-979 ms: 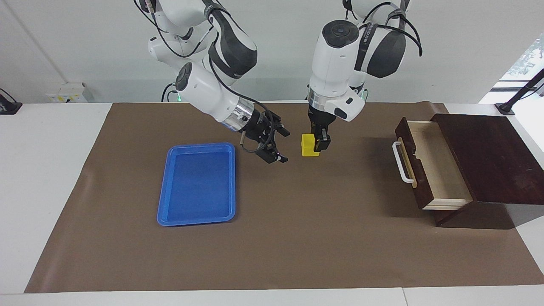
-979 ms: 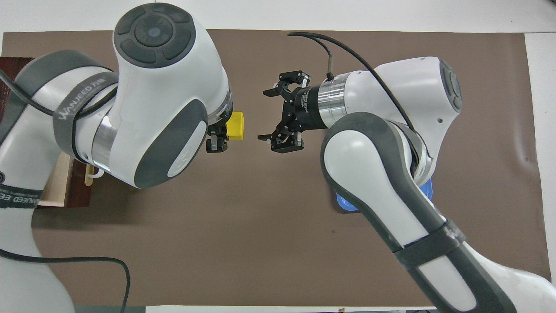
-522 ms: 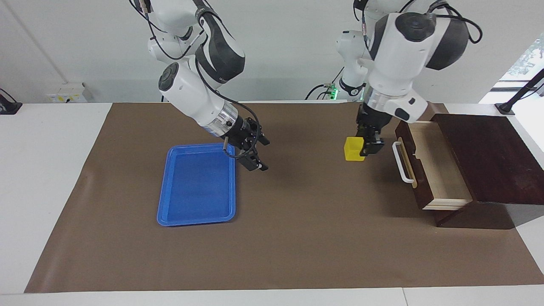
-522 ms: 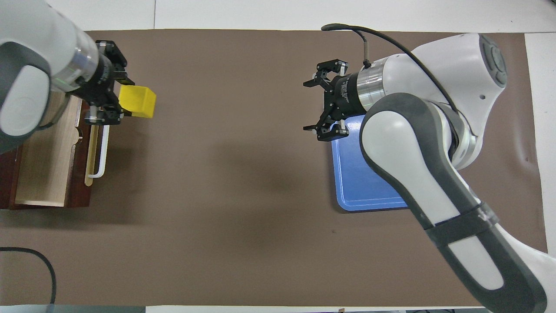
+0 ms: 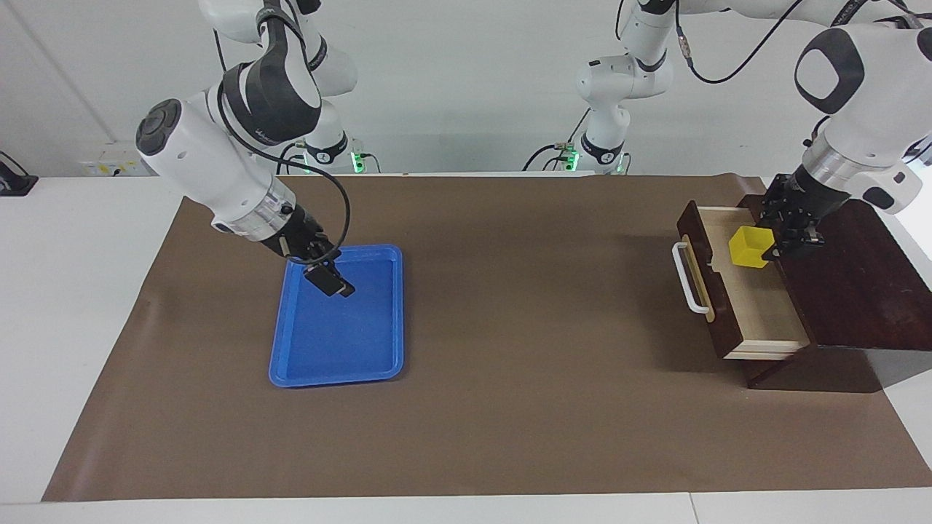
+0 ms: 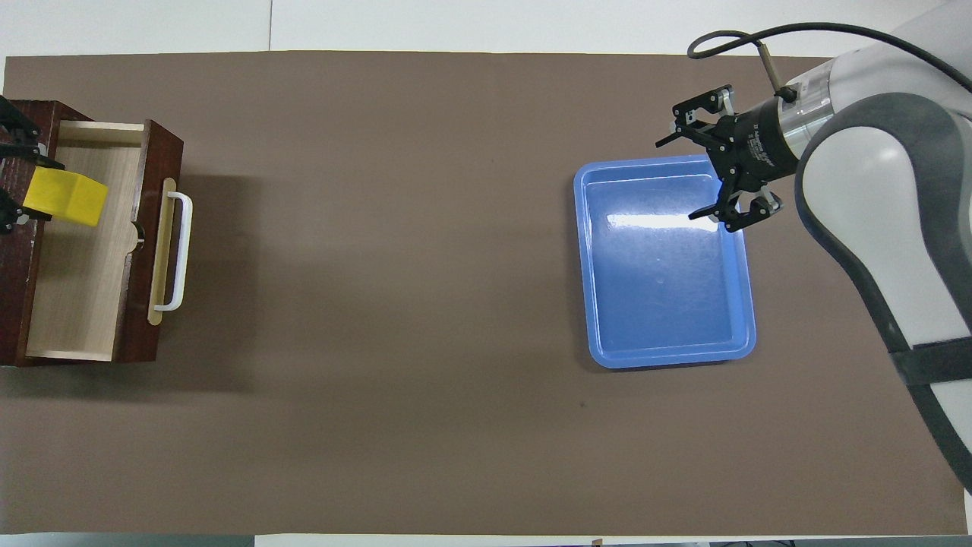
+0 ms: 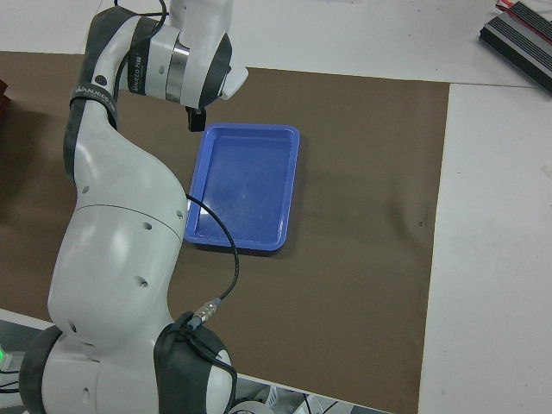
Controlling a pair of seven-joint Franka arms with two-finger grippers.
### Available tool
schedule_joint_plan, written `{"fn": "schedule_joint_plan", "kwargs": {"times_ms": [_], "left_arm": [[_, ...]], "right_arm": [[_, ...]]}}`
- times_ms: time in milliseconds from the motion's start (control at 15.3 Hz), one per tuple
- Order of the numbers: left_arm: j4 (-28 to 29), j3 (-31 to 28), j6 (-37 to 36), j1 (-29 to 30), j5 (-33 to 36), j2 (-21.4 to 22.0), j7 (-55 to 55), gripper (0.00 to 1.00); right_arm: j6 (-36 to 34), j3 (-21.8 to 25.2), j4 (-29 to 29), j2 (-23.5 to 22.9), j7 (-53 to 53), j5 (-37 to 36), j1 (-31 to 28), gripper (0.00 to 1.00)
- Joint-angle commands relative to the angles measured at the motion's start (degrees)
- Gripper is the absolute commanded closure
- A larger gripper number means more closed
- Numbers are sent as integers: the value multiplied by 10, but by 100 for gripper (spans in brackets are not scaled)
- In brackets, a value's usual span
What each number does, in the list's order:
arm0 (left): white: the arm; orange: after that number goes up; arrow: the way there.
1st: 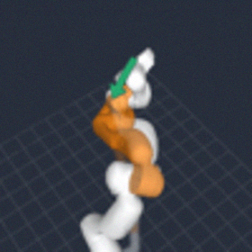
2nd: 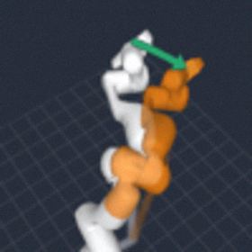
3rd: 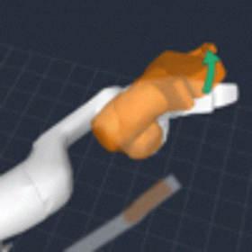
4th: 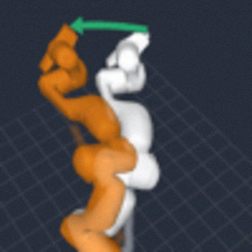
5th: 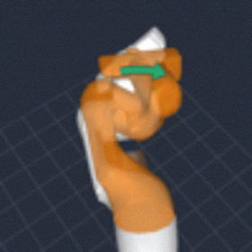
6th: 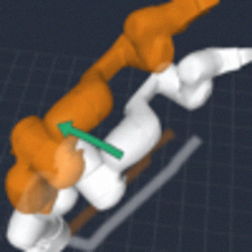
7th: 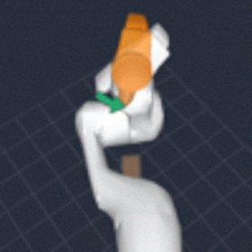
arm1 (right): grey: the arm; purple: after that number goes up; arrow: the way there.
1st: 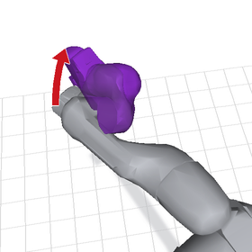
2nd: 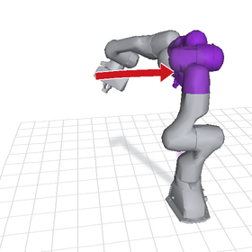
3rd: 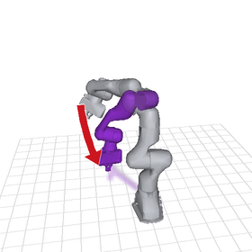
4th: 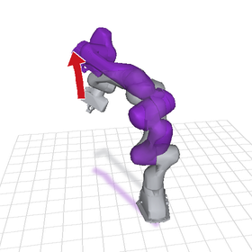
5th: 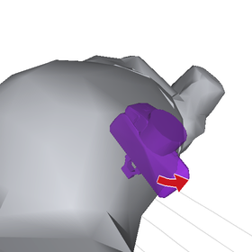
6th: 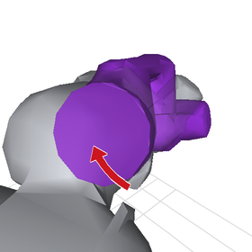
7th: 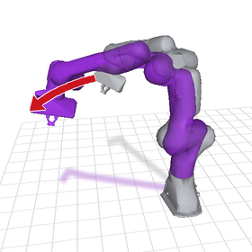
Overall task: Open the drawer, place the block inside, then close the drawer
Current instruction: 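Lower the cube into the drawer with the left gripper while the right gripper withdraws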
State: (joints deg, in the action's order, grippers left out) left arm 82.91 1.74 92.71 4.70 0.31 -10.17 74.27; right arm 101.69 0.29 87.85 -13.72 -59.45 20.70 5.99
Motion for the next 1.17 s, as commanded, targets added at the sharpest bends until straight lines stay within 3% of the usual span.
{"fn": "schedule_joint_plan", "kwargs": {"times_ms": [0, 392, 848, 1109], "left_arm": [[124, 7, 88, 17, -12, 65, -15, 100], [188, 7, 128, 33, -12, 80, -8, 100], [229, 6, 171, 33, -12, 82, 35, 100], [260, 6, 195, 33, -12, 91, 30, 100]], "right_arm": [[-52, -6, -3, 26, 161, -71, -19, 0], [-105, -4, -4, 87, 431, -152, -74, 0], [-175, 17, -15, 157, 627, -211, -70, 0], [-220, 12, -4, 186, 647, -228, -71, 0]]}}
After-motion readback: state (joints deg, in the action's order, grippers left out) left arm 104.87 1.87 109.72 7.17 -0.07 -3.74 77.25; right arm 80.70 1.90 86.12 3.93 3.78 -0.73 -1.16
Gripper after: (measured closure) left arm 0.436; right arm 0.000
